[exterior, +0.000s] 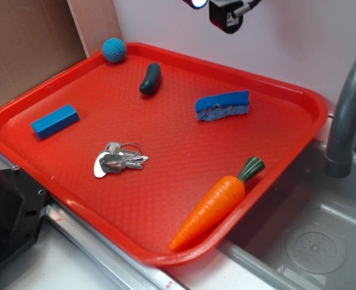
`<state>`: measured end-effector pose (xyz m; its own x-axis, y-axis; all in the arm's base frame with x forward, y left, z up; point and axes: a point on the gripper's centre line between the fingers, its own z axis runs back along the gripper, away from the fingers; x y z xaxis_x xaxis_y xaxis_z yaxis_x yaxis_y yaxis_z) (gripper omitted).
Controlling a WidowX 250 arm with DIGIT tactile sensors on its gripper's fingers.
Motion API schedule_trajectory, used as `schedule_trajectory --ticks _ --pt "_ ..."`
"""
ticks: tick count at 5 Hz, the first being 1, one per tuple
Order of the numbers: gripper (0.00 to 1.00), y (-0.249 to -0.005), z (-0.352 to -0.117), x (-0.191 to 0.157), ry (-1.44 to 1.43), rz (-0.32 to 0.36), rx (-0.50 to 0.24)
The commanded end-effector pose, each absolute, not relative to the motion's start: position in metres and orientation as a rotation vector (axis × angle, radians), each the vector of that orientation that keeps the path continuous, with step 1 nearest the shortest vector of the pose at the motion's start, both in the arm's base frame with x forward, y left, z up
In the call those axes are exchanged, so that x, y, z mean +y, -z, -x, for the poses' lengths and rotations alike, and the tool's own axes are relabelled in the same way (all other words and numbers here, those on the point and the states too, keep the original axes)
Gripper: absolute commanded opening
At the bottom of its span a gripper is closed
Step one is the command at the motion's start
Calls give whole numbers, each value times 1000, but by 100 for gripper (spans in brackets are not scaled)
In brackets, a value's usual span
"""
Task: Grab the blue sponge.
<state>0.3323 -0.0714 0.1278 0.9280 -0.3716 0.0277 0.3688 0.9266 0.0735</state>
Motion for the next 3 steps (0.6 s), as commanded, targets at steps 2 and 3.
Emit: schedule_trajectory --ticks 2,3 --pt "100 -103 -315 -113 570 -57 -66" --pt "100 -86 -327 -96 500 -83 -31"
